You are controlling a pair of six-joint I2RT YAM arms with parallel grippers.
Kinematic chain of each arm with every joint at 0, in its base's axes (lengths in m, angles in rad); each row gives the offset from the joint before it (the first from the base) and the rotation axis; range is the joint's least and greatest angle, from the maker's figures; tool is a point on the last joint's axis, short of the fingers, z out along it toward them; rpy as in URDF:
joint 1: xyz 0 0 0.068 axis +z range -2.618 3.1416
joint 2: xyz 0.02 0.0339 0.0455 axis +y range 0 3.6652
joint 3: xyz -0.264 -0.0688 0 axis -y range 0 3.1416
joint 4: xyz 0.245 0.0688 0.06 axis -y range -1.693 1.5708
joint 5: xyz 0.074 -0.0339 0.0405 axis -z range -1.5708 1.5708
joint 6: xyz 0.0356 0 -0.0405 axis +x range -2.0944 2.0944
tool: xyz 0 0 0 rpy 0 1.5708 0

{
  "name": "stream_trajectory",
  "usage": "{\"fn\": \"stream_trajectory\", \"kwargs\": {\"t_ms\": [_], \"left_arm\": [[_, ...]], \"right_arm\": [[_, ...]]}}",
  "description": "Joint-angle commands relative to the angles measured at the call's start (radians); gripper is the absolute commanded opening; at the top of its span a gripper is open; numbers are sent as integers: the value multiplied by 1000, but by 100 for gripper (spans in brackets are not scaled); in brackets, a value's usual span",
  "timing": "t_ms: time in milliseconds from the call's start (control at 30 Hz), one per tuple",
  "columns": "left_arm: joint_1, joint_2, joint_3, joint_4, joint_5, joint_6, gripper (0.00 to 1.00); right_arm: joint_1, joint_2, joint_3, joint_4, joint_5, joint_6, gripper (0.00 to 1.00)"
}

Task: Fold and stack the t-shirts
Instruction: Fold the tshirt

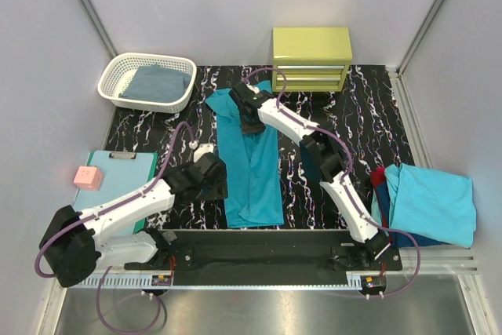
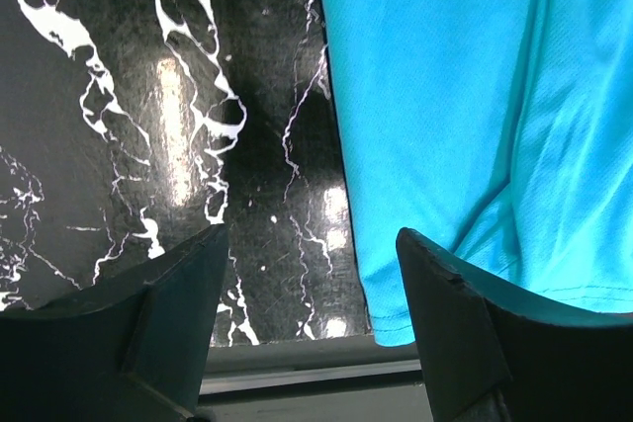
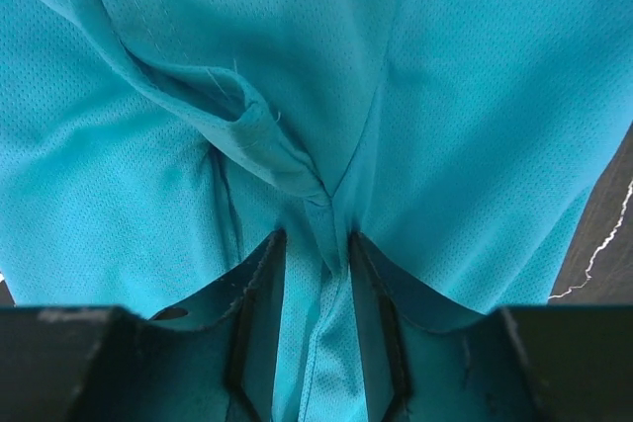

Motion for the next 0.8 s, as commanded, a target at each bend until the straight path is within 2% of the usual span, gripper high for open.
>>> {"fn": "stream_trajectory", "kwargs": {"t_ms": [0,67,100,333,767], "left_arm": [[2,-25,-10,19,25,13,74],[2,-23,-8,17,29,16,74],[2,-23,-7,19,31,16,74],[2,-23,-7,23,40,19,74],[2,-21,-8,28,51,21,74]], "right_arm": [[4,4,38,-15,30,-9,36],[4,6,36,-16,40,-8,29],[4,4,35,-16,41,-8,22],[2,-10,30,-10,60,-3,0],[31,-48,147,-21,93,6,0]]}}
